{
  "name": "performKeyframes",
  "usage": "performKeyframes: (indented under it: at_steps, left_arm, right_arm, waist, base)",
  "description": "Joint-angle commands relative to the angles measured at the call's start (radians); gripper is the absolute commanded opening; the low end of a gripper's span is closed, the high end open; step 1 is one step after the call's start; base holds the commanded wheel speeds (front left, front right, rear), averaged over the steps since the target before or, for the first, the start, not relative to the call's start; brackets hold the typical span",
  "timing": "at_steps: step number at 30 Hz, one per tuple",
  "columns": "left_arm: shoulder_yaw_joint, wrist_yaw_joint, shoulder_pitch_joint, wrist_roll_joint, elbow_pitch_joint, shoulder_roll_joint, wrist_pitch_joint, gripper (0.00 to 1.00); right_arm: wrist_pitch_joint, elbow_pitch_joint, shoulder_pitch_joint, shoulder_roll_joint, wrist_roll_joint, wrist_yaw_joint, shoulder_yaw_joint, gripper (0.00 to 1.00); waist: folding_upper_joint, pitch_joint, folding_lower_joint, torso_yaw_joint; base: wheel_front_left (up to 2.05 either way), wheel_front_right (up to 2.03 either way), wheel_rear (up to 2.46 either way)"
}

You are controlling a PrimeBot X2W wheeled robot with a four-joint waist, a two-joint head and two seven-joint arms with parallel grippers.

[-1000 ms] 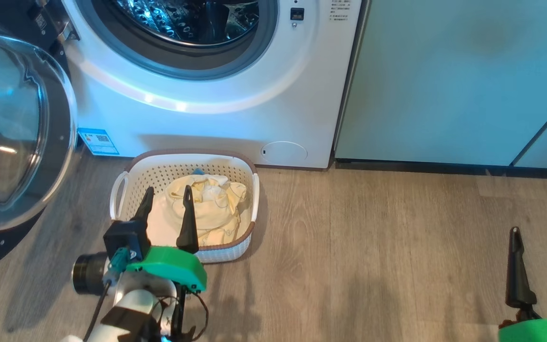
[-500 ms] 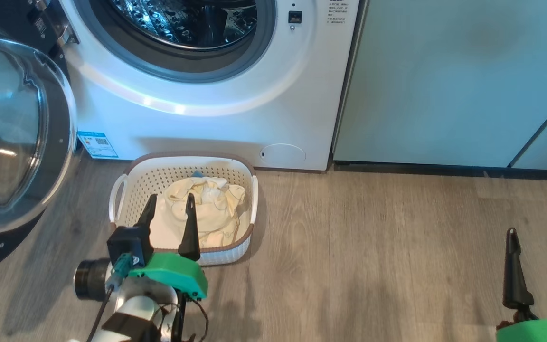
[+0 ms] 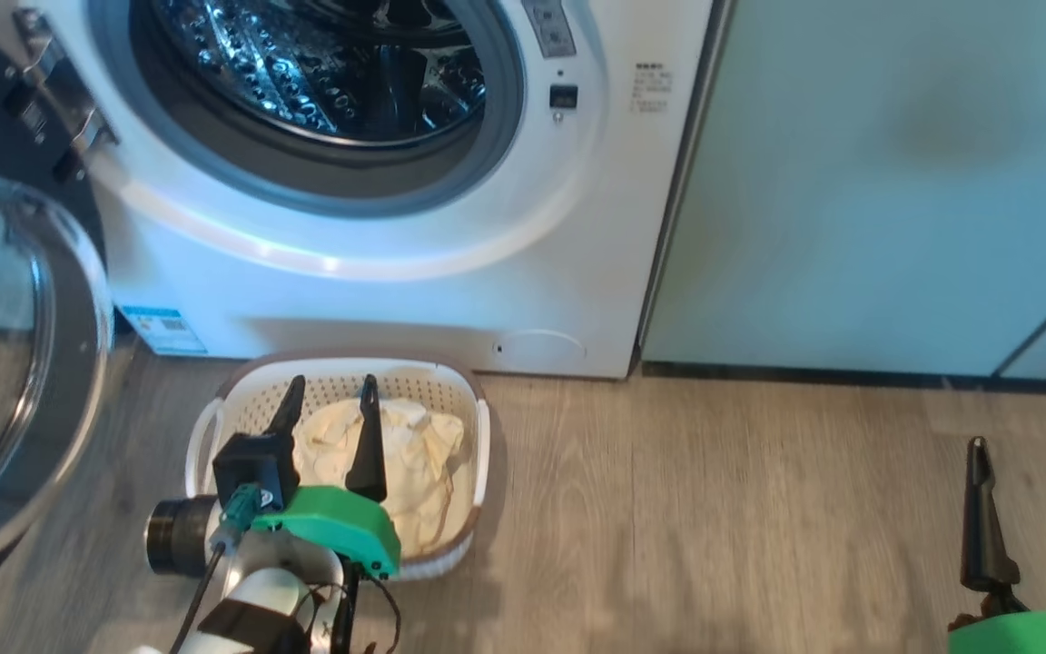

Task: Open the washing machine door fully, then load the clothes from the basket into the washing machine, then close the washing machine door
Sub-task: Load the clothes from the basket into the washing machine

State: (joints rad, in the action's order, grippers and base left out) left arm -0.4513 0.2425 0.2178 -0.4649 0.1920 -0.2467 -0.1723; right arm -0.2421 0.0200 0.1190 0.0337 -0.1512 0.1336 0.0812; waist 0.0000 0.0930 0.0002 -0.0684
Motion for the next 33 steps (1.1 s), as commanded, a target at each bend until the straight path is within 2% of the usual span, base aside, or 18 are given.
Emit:
performKeyframes:
  at_steps: [1,9,21,29,33]
  left_arm:
    - [0.042,0.029,0.045,0.005,-0.029,-0.024,-0.003,1.00]
    - [0.041,0.033,0.047,-0.001,-0.022,-0.021,-0.011,1.00]
    - [0.033,0.027,0.051,-0.010,-0.003,-0.014,-0.021,1.00]
    - [0.023,0.012,0.061,-0.029,0.045,-0.001,-0.016,1.00]
    - [0.012,-0.014,0.094,-0.047,0.120,0.017,-0.003,1.00]
  right_arm:
    - [-0.012,0.029,-0.028,0.017,-0.005,-0.003,-0.021,1.00]
    - [-0.014,0.026,-0.032,0.017,-0.006,-0.003,-0.024,1.00]
    - [-0.014,0.024,-0.038,0.017,-0.004,-0.003,-0.027,1.00]
    - [-0.015,0.025,-0.045,0.017,-0.007,-0.003,-0.030,1.00]
    - [-0.015,0.029,-0.057,0.017,-0.010,-0.003,-0.034,1.00]
  waist:
    - [0.0000,0.001,-0.0002,0.002]
    - [0.0000,0.006,-0.0002,0.007]
    - [0.0000,0.015,-0.0002,0.011]
    - [0.0000,0.031,-0.0002,0.013]
    - [0.0000,0.061,-0.0002,0.010]
  base:
    - [1.59,-1.59,0.00]
    - [0.98,-0.98,0.00]
    - [0.06,-0.06,0.00]
    - [0.00,0.00,0.00]
    - [0.00,0.00,0.00]
